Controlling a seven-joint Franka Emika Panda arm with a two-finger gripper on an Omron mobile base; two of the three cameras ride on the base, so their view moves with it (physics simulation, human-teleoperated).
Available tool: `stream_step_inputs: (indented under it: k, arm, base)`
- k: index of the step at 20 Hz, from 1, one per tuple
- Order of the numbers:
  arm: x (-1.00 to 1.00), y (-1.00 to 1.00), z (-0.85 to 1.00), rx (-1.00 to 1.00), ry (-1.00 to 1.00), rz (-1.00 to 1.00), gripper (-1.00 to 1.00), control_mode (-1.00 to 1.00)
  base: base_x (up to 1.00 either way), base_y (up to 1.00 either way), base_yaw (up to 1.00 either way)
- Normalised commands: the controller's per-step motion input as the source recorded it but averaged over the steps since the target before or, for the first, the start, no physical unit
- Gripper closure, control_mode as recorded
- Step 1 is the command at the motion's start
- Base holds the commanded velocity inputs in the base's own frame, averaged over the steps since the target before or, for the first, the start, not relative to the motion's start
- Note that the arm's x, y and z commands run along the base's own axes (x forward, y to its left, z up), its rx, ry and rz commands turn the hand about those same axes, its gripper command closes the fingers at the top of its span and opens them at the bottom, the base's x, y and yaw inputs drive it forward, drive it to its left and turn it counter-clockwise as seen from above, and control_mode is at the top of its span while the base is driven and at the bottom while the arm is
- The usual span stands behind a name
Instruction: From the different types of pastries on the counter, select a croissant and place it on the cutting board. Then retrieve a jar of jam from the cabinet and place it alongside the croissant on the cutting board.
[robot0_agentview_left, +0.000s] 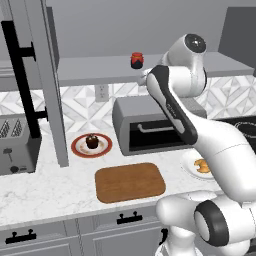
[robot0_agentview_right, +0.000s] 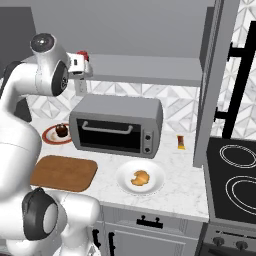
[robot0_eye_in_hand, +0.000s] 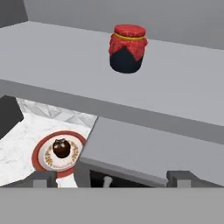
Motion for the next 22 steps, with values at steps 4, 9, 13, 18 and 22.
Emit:
stream_step_inputs:
  k: [4, 9, 13, 18, 22]
  arm:
    - [0.63, 0.04, 0.41, 0.02, -0.14, -0.03, -1.0, -1.0]
    - [0.7, 0.09, 0.72, 0.08, -0.22, -0.01, -1.0, -1.0]
    - [0.0, 0.0, -0.09, 0.0, 0.01, 0.0, -1.0, -1.0]
    - [0.03, 0.0, -0.36, -0.02, 0.08, 0.0, -1.0, -1.0]
    - [0.63, 0.0, 0.04, 0.03, 0.0, -0.08, -1.0, -1.0]
  base:
    - [0.0, 0.0, 0.0]
    - [0.0, 0.0, 0.0]
    - [0.0, 0.0, 0.0]
    - [0.0, 0.0, 0.0]
    - [0.0, 0.0, 0.0]
